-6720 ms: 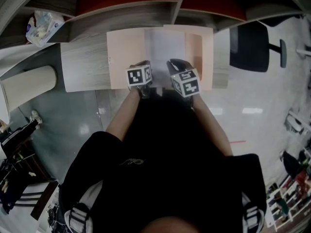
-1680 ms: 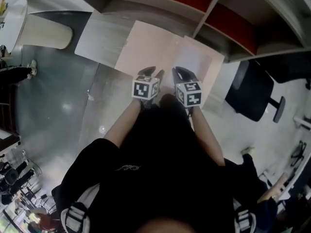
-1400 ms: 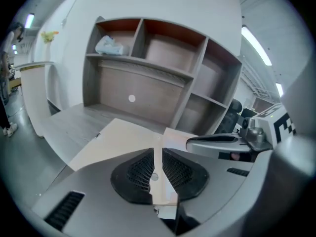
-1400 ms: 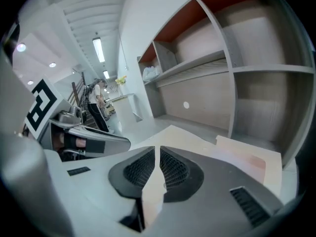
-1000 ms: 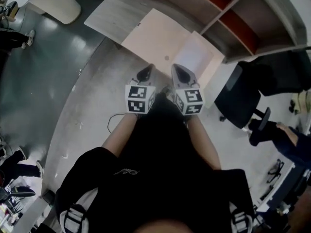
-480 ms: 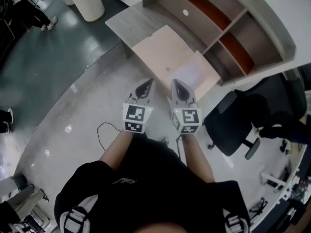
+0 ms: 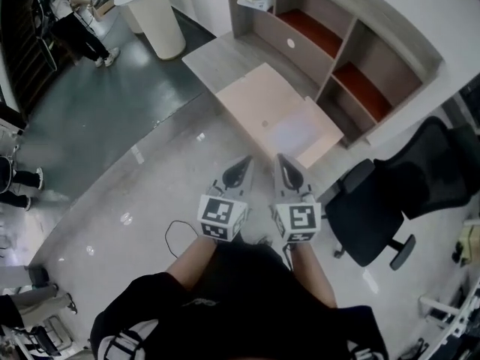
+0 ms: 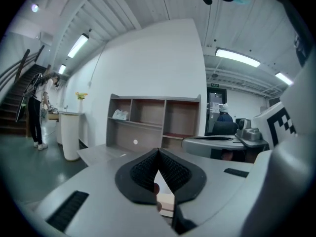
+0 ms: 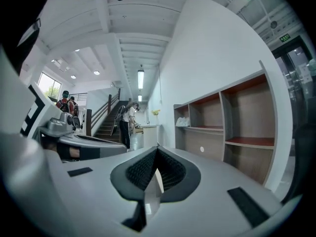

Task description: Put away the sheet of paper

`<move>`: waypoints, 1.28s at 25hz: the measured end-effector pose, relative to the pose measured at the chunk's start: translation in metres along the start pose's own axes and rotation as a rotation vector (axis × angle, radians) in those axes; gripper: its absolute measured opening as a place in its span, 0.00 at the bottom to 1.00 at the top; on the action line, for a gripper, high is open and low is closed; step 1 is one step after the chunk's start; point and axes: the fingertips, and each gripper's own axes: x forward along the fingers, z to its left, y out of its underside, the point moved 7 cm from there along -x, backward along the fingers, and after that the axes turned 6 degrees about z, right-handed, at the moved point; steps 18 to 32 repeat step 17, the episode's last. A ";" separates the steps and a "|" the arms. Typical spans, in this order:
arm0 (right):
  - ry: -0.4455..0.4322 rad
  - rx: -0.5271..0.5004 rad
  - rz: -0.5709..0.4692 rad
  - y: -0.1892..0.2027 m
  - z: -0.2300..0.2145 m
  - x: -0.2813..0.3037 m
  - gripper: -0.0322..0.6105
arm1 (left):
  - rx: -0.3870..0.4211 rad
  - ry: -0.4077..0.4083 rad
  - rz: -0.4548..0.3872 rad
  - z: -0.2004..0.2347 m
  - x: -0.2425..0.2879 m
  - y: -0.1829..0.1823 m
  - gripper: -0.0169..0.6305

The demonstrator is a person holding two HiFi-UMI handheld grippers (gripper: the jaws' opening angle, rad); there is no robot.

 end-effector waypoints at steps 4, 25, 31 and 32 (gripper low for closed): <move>-0.005 0.006 -0.007 0.001 0.002 -0.013 0.08 | 0.026 -0.030 -0.011 -0.007 -0.010 -0.003 0.09; -0.031 -0.062 -0.011 -0.010 0.003 -0.025 0.08 | 0.025 -0.047 -0.012 -0.020 -0.007 -0.005 0.10; -0.031 -0.062 -0.011 -0.010 0.003 -0.025 0.08 | 0.025 -0.047 -0.012 -0.020 -0.007 -0.005 0.10; -0.031 -0.062 -0.011 -0.010 0.003 -0.025 0.08 | 0.025 -0.047 -0.012 -0.020 -0.007 -0.005 0.10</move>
